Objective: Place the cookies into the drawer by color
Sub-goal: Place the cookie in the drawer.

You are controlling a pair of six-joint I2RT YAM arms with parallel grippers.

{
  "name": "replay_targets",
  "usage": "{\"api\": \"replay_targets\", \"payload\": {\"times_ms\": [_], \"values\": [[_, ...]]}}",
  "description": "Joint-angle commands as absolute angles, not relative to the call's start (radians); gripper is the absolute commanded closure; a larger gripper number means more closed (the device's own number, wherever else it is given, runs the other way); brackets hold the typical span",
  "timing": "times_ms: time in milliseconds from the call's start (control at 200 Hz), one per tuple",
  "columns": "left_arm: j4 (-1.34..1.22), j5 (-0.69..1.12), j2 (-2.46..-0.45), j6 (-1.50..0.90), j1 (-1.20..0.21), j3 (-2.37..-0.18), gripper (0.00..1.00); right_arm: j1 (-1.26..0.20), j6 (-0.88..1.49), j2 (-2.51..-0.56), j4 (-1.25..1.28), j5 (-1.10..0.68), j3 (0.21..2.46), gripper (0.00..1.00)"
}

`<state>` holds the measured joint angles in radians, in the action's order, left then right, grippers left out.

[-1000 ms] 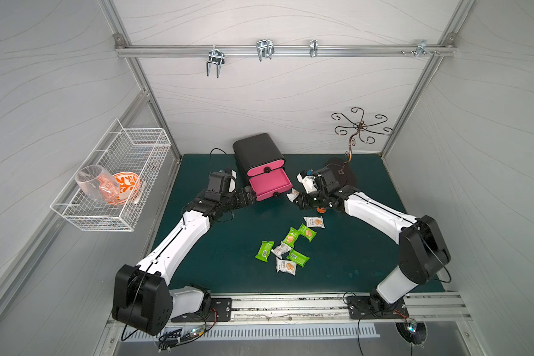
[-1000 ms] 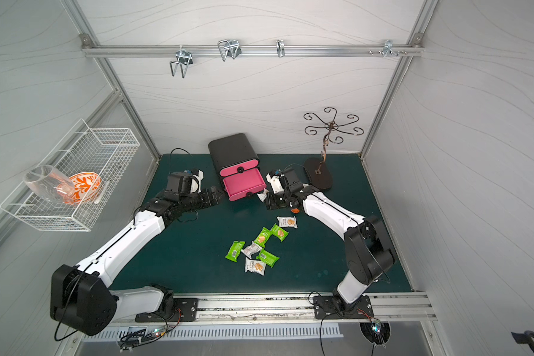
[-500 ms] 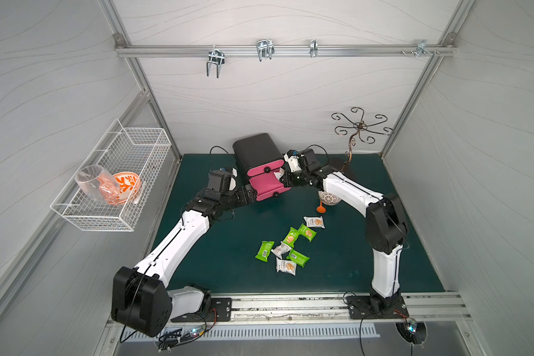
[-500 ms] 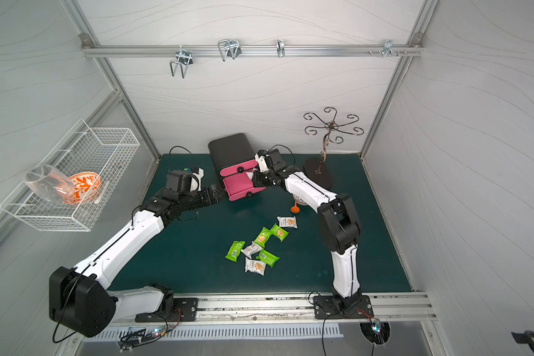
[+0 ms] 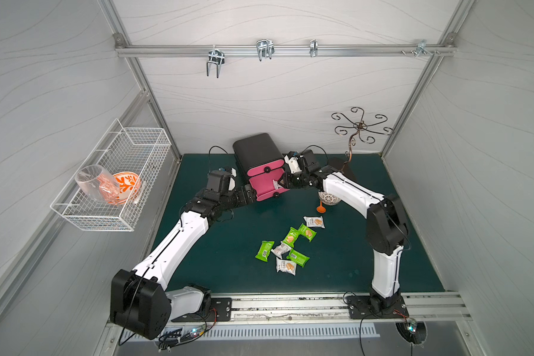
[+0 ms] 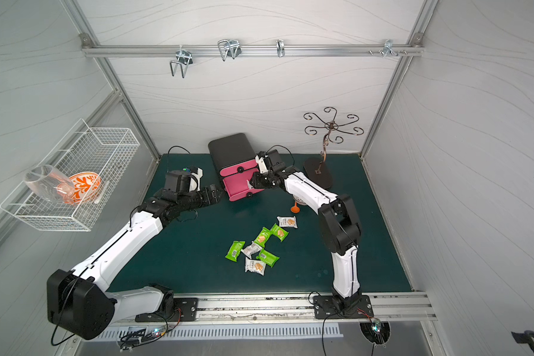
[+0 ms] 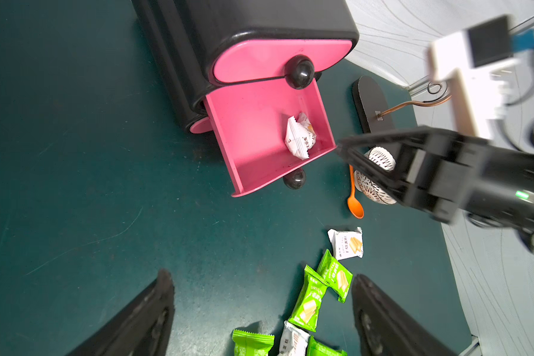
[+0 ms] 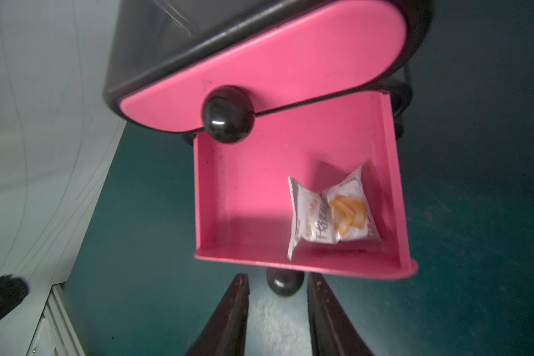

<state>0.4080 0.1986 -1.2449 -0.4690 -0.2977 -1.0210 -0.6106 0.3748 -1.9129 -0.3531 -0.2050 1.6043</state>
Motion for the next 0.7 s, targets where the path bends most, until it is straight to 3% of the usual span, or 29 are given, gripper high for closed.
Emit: {"api": "replay_targets", "payload": {"times_ms": [0, 220, 365, 605, 695], "values": [[0.385, 0.199, -1.244, -0.447, -0.307, -1.063, 0.09, -0.612, 0.374, -1.711, -0.353, -0.157, 1.518, 0.63], [0.371, 0.206, -1.275, -0.451, -0.321, -1.076, 0.09, -0.559, 0.466, -1.364, -0.376, 0.016, 1.164, 0.63], [0.363, 0.214, -1.300, -0.451, -0.327, -1.090, 0.09, -0.470, 0.548, -1.208, -0.422, 0.015, 0.955, 0.60], [0.364, 0.218, -1.324, -0.448, -0.343, -1.106, 0.09, -0.407, 0.498, -1.248, -0.520, -0.062, 0.886, 0.48], [0.365, 0.215, -1.324, -0.449, -0.347, -1.103, 0.09, -0.454, 0.514, -1.303, -0.546, 0.026, 0.899, 0.36]]}}
